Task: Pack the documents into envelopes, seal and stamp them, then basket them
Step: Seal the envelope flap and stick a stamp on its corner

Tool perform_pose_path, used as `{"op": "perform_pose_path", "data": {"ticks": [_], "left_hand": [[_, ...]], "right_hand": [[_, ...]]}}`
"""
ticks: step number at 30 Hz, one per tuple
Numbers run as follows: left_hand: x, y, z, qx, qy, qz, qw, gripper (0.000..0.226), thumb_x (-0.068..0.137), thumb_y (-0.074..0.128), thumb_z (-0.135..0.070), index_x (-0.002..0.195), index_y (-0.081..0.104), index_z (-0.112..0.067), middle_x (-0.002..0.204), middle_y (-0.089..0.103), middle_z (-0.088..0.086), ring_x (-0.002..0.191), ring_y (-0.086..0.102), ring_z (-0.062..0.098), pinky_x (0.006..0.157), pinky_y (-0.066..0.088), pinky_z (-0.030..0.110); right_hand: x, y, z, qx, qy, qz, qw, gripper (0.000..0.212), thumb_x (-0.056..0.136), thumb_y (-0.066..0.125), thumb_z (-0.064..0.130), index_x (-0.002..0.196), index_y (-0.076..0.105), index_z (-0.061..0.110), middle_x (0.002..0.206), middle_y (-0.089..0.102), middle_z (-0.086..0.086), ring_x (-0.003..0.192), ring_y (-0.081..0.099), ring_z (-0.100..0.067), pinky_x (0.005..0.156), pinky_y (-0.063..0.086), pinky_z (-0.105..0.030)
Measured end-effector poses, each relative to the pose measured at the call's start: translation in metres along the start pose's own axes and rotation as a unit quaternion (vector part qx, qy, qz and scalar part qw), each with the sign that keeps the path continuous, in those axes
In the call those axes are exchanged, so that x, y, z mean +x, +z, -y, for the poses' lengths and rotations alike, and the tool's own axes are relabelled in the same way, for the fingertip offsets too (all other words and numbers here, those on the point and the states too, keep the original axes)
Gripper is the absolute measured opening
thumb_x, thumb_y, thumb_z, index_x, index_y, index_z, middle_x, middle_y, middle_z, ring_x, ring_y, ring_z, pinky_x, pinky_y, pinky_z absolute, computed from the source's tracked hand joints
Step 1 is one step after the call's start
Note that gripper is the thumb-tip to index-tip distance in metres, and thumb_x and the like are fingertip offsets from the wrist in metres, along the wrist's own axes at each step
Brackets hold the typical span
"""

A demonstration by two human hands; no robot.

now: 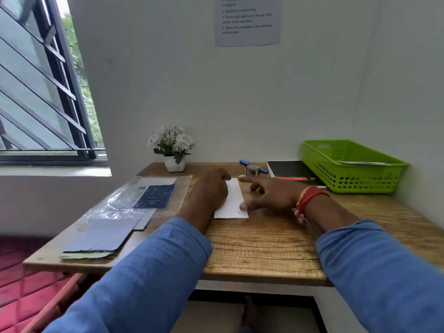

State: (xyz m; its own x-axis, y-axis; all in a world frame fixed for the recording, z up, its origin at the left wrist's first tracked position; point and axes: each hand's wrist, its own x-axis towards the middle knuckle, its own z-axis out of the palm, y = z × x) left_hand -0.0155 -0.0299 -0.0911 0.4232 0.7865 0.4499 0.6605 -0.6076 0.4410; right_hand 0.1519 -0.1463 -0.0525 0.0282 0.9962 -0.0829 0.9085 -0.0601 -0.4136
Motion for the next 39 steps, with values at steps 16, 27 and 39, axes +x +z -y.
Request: {"op": "perform_pose_path", "data": {"ticks": [16,27,39], "left_hand": [[-0.166,-0.174,0.099,0.070,-0.060,-0.140,0.986,0.026,0.090,0.053,-0.022,0.105,0.074,-0.027,0.105,0.077,0.001,0.099,0.070,0.025,0.084,0.053,0.032],[-0.238,-0.221,0.170,0.043,-0.097,-0.139,0.985,0.036,0.080,0.054,-0.008,0.100,0.078,-0.026,0.104,0.075,-0.008,0.099,0.067,0.014,0.090,0.047,0.022],[-0.236,-0.190,0.154,-0.006,-0.121,-0.123,0.985,0.026,0.078,0.056,-0.023,0.092,0.076,-0.030,0.099,0.074,-0.008,0.097,0.066,0.017,0.093,0.050,0.031]], "right_hand": [[-0.021,0.110,0.197,-0.037,-0.232,-0.163,0.958,0.042,0.091,0.062,0.050,0.126,0.066,0.028,0.127,0.063,0.001,0.115,0.058,-0.019,0.098,0.047,-0.037],[-0.037,0.173,0.285,-0.190,-0.265,-0.138,0.935,0.026,0.096,0.049,0.019,0.115,0.066,0.027,0.109,0.069,-0.001,0.097,0.066,-0.025,0.075,0.056,-0.038],[-0.046,0.174,0.266,-0.188,-0.205,-0.108,0.955,0.051,0.090,0.058,0.056,0.128,0.054,0.021,0.132,0.058,-0.004,0.117,0.057,-0.025,0.091,0.050,-0.038]]}}
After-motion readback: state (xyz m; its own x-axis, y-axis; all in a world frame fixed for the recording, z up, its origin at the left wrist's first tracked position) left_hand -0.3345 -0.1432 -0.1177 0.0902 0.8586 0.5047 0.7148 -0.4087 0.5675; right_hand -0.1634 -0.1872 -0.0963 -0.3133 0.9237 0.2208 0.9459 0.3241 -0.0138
